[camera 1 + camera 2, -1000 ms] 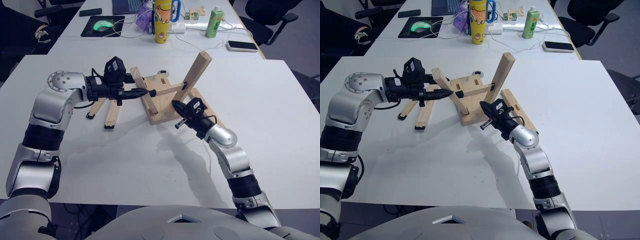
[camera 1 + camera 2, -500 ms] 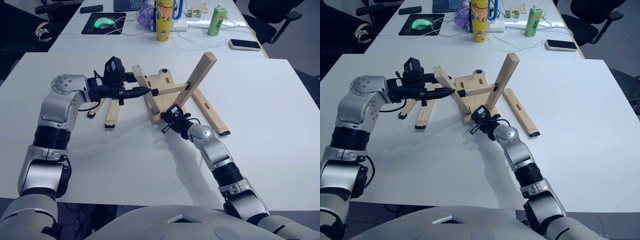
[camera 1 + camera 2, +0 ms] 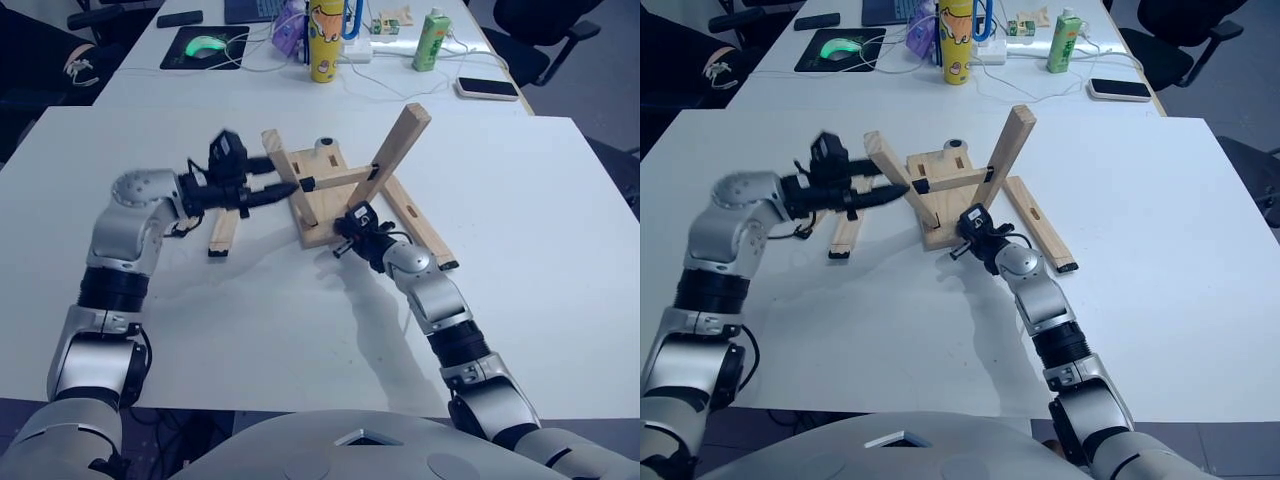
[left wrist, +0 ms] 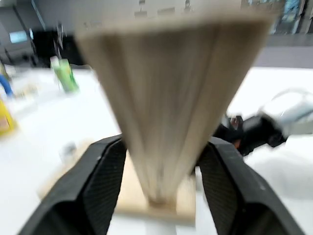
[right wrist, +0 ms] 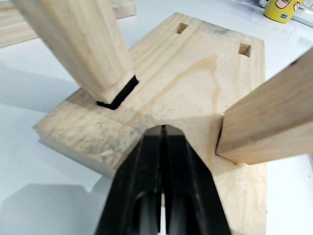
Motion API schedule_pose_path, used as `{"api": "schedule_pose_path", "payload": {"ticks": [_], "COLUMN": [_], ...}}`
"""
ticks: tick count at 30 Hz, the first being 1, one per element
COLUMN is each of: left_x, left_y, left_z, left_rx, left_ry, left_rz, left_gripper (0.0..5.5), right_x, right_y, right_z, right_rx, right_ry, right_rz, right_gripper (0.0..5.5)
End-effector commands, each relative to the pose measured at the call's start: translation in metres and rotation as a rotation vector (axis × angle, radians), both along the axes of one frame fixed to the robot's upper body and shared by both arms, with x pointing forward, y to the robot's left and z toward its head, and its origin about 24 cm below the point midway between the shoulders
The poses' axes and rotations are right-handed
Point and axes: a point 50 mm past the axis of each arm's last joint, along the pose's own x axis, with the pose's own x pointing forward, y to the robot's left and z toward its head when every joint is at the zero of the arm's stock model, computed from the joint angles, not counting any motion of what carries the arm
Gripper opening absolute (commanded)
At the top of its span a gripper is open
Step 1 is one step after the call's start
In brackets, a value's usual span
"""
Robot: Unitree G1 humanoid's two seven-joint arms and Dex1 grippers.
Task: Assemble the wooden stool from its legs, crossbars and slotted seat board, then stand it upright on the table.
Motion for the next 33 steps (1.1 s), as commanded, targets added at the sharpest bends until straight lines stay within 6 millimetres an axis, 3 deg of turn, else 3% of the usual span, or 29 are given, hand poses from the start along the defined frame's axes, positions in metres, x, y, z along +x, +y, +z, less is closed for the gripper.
{"api": "schedule_pose_path", "payload": {"ticks": [1,6,10,17,22,25,27,30,31,33], "left_x": [-0.003,-0.016,-0.025,-0.013,-0.003,-0.010,-0.014,-0.013,-0.008,0.000], "left_y": [0.006,0.030,0.050,0.041,0.006,-0.005,-0.008,-0.014,-0.021,-0.042], "left_z": [0.006,0.007,0.022,0.119,0.165,0.199,0.209,0.203,0.186,0.118], "left_rx": [-0.006,0.024,-0.071,-0.586,-0.693,-0.810,-0.858,-0.842,-0.798,-0.528], "left_ry": [-0.019,0.001,0.024,-0.228,-0.357,-0.415,-0.426,-0.371,-0.289,-0.069], "left_rz": [0.026,0.074,0.146,0.227,0.264,0.224,0.190,0.190,0.197,0.235], "left_gripper": [3.18,3.98,3.62,2.61,1.79,1.28,0.92,0.40,0.27,0.02], "right_x": [-0.022,-0.024,-0.026,-0.029,-0.029,-0.029,-0.029,-0.030,-0.030,-0.031], "right_y": [-0.012,-0.015,-0.017,-0.016,-0.012,-0.010,-0.008,-0.007,-0.006,-0.004], "right_z": [-0.041,-0.044,-0.047,-0.051,-0.052,-0.052,-0.052,-0.053,-0.053,-0.052], "right_rx": [-0.079,-0.083,-0.089,-0.089,-0.079,-0.076,-0.075,-0.075,-0.073,-0.072], "right_ry": [0.186,0.192,0.201,0.212,0.214,0.211,0.209,0.209,0.209,0.206], "right_rz": [-0.023,-0.032,-0.026,-0.003,0.006,0.014,0.017,0.024,0.024,0.031], "right_gripper": [0.00,0.00,0.00,0.00,0.00,0.00,0.00,0.00,0.00,0.00]}}
